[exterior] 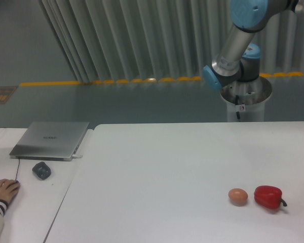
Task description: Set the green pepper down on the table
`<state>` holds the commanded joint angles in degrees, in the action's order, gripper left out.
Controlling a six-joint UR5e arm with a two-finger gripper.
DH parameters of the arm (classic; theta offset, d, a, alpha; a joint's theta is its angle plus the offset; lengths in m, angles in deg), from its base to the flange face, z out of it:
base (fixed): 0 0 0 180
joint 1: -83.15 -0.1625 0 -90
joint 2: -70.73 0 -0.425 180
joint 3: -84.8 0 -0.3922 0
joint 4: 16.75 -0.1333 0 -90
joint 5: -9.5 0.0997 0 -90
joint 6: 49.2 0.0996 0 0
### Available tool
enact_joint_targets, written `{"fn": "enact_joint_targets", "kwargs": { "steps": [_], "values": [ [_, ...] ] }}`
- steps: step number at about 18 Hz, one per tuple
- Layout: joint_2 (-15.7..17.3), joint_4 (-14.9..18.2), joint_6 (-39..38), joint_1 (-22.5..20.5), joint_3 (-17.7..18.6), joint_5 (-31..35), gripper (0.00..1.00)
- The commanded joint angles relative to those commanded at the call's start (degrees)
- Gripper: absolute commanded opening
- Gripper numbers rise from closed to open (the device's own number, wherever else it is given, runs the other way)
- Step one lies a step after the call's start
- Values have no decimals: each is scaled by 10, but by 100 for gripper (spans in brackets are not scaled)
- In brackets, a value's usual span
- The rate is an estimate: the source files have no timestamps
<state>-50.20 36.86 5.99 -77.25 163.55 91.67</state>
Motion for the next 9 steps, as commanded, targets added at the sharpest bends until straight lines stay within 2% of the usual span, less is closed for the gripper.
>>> {"fn": "enact_joint_targets", "kwargs": {
  "steps": [6, 9],
  "values": [
    [-7, -2, 4, -2, -18, 0, 100],
    [-17, -33, 5, -6, -20, 2, 100]
  ]
}}
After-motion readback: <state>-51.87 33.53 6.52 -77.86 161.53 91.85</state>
